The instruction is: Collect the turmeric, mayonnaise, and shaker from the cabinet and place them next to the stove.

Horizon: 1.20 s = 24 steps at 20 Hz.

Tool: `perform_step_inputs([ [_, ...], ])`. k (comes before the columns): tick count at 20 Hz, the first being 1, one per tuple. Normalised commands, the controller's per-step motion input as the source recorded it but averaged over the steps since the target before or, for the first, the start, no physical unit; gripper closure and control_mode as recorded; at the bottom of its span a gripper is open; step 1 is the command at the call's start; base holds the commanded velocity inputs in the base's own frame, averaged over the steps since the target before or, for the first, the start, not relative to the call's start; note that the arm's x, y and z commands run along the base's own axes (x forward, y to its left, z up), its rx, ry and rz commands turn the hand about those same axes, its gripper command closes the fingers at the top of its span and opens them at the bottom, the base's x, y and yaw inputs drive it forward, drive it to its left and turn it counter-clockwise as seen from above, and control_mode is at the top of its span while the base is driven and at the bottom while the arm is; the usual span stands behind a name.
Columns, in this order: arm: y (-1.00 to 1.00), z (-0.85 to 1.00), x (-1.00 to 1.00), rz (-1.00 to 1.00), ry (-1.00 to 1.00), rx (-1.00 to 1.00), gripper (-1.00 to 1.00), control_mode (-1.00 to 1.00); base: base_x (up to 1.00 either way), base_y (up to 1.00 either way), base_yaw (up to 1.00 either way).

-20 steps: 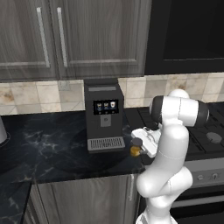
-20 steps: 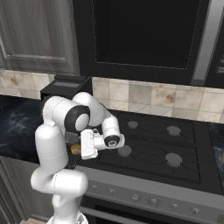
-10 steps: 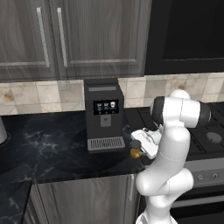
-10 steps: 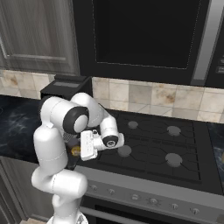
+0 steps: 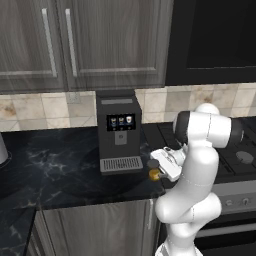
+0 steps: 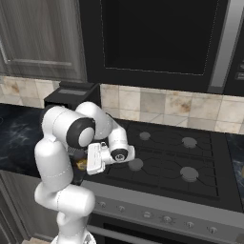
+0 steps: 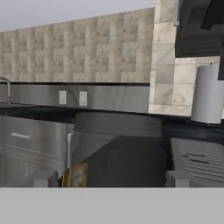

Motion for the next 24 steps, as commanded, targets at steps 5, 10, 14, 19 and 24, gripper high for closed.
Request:
perform_step_inputs([
  [5,-0.08,0.1,0.0,0.0,0.02,0.0,-1.0,-1.0,0.0,0.0,0.0],
  [10,-0.15,0.31,0.0,0.0,0.0,0.0,-1.0,-1.0,0.0,0.0,0.0],
  [14,-0.14,0.35,-0.01,0.0,0.0,0.0,-1.0,-1.0,0.0,0.0,0.0],
  [19,-0.23,0.33,-0.12,0.0,0.0,0.0,-1.0,-1.0,0.0,0.0,0.0],
  [24,-0.29,0.4,-0.4,0.0,-0.06,0.0,-1.0,-1.0,0.0,0.0,0.0],
])
